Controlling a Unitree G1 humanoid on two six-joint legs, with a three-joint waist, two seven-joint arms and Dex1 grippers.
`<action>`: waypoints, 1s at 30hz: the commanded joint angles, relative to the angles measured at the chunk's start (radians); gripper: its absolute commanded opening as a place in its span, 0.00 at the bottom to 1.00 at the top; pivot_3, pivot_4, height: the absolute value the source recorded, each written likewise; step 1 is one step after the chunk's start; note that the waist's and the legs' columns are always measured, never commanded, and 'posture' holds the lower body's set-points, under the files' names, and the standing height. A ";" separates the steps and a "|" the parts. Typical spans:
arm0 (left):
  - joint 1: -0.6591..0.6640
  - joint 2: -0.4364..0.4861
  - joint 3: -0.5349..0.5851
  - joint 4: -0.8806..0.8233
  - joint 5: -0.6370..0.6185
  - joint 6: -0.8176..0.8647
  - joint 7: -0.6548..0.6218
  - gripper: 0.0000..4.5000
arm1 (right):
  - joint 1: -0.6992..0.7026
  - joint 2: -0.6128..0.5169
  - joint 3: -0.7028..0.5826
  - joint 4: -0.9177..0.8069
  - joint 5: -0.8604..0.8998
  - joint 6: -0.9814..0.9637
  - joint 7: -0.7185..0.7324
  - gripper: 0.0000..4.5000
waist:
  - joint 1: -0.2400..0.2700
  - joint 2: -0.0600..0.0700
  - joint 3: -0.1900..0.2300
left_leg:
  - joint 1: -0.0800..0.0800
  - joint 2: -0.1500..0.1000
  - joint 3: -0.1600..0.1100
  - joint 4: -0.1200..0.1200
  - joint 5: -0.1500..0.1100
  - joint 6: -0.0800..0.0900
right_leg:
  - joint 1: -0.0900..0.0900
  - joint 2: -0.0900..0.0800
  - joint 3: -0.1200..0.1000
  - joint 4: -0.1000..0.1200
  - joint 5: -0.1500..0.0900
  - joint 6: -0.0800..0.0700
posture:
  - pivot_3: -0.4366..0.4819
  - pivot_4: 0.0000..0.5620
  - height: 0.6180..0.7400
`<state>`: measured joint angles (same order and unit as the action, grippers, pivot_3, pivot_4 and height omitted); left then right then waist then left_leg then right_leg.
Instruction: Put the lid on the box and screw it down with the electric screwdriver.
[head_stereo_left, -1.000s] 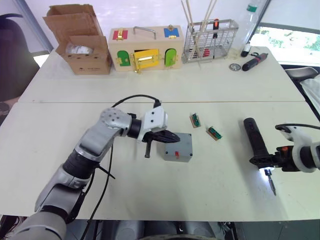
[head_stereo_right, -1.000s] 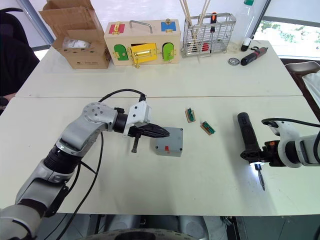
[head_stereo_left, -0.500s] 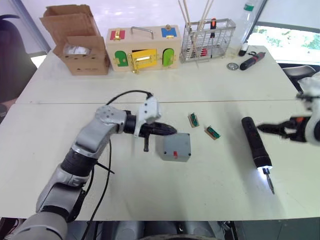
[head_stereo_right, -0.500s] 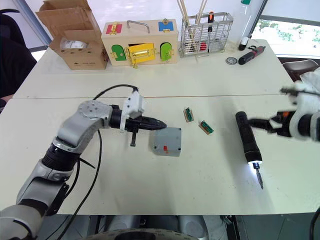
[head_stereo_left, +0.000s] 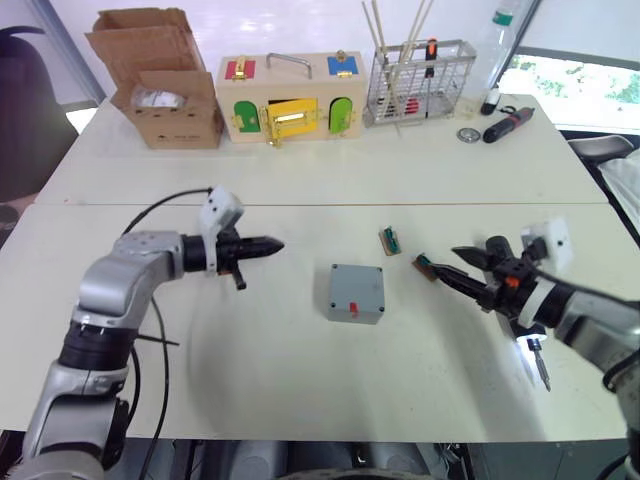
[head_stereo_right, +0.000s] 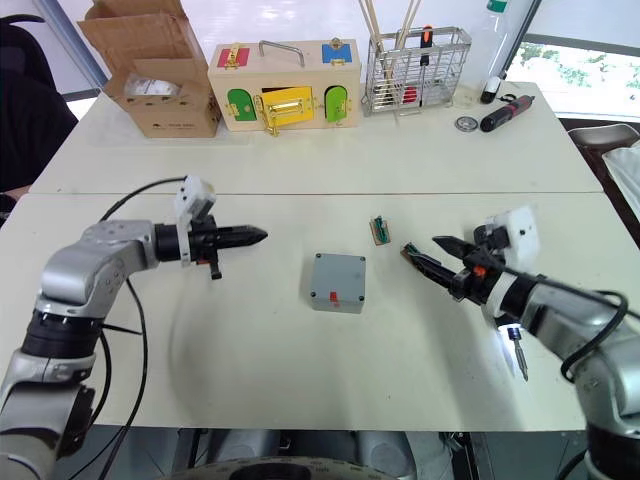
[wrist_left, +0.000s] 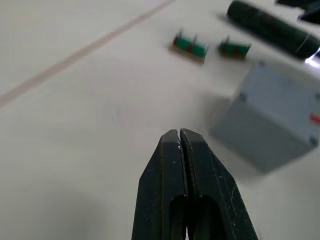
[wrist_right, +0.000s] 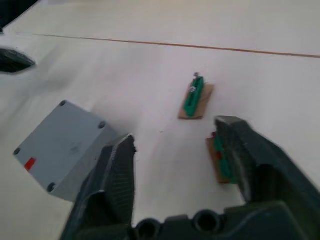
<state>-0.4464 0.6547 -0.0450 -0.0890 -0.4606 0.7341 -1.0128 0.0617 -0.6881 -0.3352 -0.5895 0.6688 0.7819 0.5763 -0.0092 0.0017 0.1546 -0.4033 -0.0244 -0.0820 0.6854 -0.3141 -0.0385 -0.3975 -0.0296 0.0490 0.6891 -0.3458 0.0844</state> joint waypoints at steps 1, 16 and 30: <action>0.012 0.020 -0.020 -0.070 0.007 -0.014 -0.007 0.00 | 0.028 0.027 0.009 -0.038 -0.044 -0.101 0.001 0.22 | 0.000 0.000 0.000 | 0.000 0.000 0.000 0.000 0.000 0.000 | 0.000 0.000 0.000 0.000 0.000 0.000 | 0.48 0.27 1.00; 0.014 -0.015 -0.215 -0.092 0.082 -0.102 -0.063 0.00 | 0.088 0.013 0.190 -0.062 -0.141 -0.095 -0.015 0.01 | -0.002 0.000 0.000 | 0.007 0.000 0.000 -0.001 -0.001 0.001 | 0.006 0.000 0.000 0.000 0.000 0.000 | 0.48 0.27 1.00; -0.066 -0.143 -0.290 0.117 0.209 -0.269 -0.049 0.00 | 0.009 0.039 0.383 -0.061 -0.195 -0.030 -0.035 0.01 | -0.002 0.000 0.000 | 0.010 0.000 0.000 -0.002 -0.001 0.002 | 0.008 0.001 0.000 0.000 0.000 0.000 | 0.48 0.27 1.00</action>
<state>-0.4943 0.5249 -0.3431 0.0261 -0.2562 0.4919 -1.0642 0.0839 -0.6555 0.0379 -0.6155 0.4630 0.7519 0.5370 -0.0112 0.0017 0.1546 -0.3934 -0.0248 -0.0818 0.6837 -0.3150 -0.0369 -0.3892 -0.0290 0.0493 0.6892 -0.3458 0.0844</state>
